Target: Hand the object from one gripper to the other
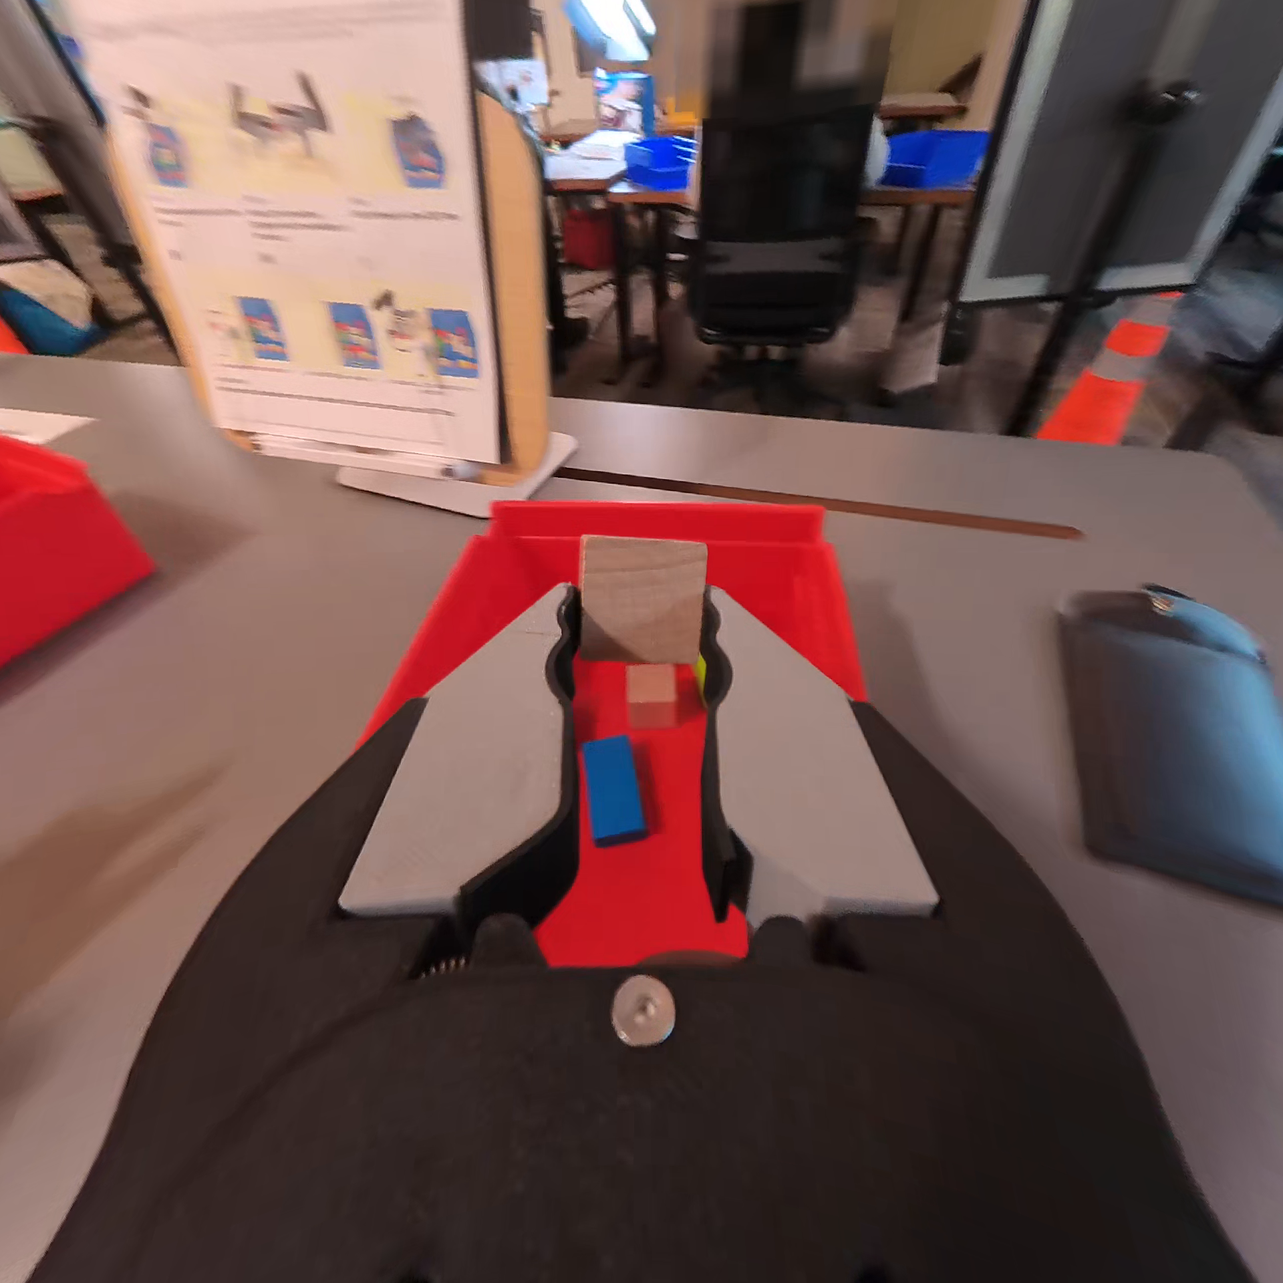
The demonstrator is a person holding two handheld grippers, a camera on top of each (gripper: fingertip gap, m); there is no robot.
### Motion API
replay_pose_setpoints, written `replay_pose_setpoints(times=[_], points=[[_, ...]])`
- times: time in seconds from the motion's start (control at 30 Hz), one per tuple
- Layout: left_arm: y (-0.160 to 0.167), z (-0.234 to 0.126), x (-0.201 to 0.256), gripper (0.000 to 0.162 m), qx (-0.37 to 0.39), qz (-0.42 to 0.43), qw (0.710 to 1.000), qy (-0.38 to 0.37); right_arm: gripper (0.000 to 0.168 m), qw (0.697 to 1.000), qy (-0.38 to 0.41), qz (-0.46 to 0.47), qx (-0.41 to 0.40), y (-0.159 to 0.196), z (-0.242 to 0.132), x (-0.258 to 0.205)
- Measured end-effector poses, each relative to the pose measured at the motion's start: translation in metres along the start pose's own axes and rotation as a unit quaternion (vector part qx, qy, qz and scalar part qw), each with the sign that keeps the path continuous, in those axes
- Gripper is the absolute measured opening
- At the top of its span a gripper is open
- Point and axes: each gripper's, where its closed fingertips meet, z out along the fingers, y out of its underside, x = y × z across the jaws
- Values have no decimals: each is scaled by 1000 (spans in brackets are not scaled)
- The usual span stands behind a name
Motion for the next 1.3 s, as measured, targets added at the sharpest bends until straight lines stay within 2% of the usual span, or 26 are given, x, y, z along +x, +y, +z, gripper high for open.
replay_pose_setpoints(times=[0.27,0.5,0.67,0.9,1.07,1.3], points=[[7,3,-1,42,-10,4,1000,-1,32,997,35,-21,-58,25,14,18],[8,2,-4,42,-9,2,1000,-6,33,974,56,-49,-214,92,42,30],[9,2,-5,42,-11,5,1000,-8,33,960,49,-38,-272,123,57,30],[10,2,-6,41,-15,6,1000,-9,33,950,54,-41,-306,144,71,31],[11,2,-4,41,-16,6,1000,-6,32,921,56,-61,-381,171,72,31],[11,2,-3,41,-17,6,1000,-5,40,923,66,-68,-373,167,71,33]])
